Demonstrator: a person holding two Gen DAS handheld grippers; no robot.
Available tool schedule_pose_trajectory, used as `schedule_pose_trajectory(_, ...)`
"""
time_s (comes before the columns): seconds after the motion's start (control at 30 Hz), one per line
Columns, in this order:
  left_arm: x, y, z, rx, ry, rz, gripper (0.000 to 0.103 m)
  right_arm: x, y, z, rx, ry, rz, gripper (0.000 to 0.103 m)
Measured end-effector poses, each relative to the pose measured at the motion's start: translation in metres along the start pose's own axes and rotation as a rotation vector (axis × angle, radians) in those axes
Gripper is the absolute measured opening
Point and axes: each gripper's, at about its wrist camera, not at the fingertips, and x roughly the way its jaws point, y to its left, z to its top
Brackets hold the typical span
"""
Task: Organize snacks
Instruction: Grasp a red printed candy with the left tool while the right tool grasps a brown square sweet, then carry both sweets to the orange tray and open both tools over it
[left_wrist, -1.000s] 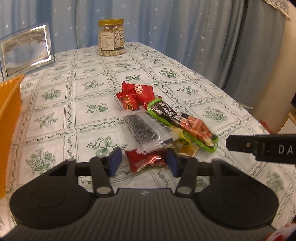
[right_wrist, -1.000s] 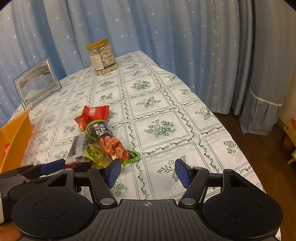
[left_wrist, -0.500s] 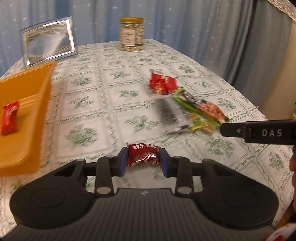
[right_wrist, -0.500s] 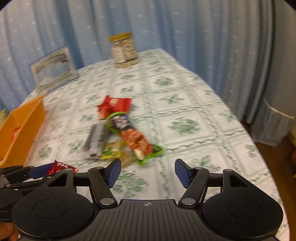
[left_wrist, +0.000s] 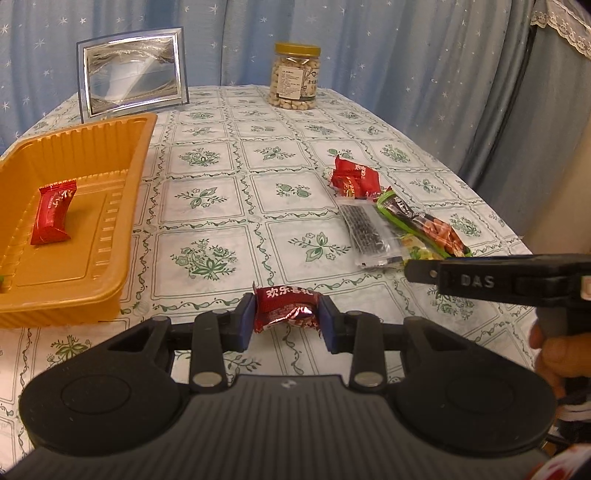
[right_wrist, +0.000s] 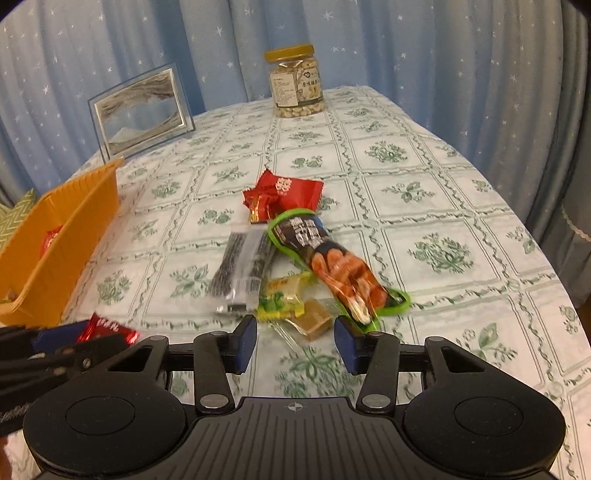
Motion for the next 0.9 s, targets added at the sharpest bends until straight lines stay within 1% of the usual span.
schedule_pose_trajectory(0.17, -0.004, 0.003, -0.004, -0.007, 0.004, 0.003, 0.033, 0.005, 0.013, -0.002, -0.090, -0.013, -0.058, 0.047)
schedule_pose_trajectory(0.2, -0.005, 0.003, -0.005, -0.009, 0.007, 0.004, 0.033, 0.005, 0.015, -0.003, -0.114, -0.012, -0.074, 0.045)
schedule_pose_trajectory(0.23, -0.007, 0.003, -0.006, -0.010, 0.009, 0.003, 0.033, 0.005, 0.018, -0.005, -0.135, -0.012, -0.084, 0.040)
schedule_pose_trajectory(0.27, -0.008, 0.004, -0.007, -0.009, 0.011, 0.002, 0.033, 0.003, 0.018, -0.006, -0.135, -0.009, -0.079, 0.034)
schedule_pose_trajectory(0.3, -0.010, 0.003, -0.008, -0.008, 0.013, 0.001, 0.033, 0.002, 0.017, -0.007, -0.128, -0.004, -0.077, 0.032)
schedule_pose_trajectory(0.37, -0.013, 0.003, -0.011, -0.007, 0.017, -0.002, 0.033, -0.003, 0.017, -0.011, -0.117, 0.002, -0.077, 0.030)
schedule_pose_trajectory(0.47, -0.018, 0.002, -0.016, -0.004, 0.025, -0.006, 0.033, -0.014, 0.018, -0.017, -0.104, 0.023, -0.057, 0.029)
schedule_pose_trajectory(0.53, -0.023, 0.002, -0.019, -0.004, 0.030, -0.008, 0.033, -0.022, 0.021, -0.025, -0.111, 0.035, -0.044, 0.029)
schedule_pose_trajectory(0.63, -0.026, 0.002, -0.024, -0.003, 0.037, -0.010, 0.033, -0.032, 0.027, -0.038, -0.130, 0.025, -0.054, 0.030)
schedule_pose_trajectory(0.7, -0.028, 0.003, -0.026, -0.009, 0.041, -0.009, 0.033, -0.033, 0.029, -0.041, -0.119, 0.014, -0.051, 0.034)
schedule_pose_trajectory(0.77, -0.028, 0.004, -0.027, -0.016, 0.043, -0.006, 0.033, -0.031, 0.029, -0.040, -0.098, 0.007, -0.043, 0.045)
schedule_pose_trajectory(0.83, -0.029, 0.006, -0.027, -0.021, 0.039, -0.003, 0.033, -0.029, 0.027, -0.038, -0.070, -0.002, -0.045, 0.048)
schedule_pose_trajectory(0.9, -0.030, 0.007, -0.025, -0.025, 0.034, 0.001, 0.033, -0.026, 0.026, -0.035, -0.045, -0.010, -0.050, 0.048)
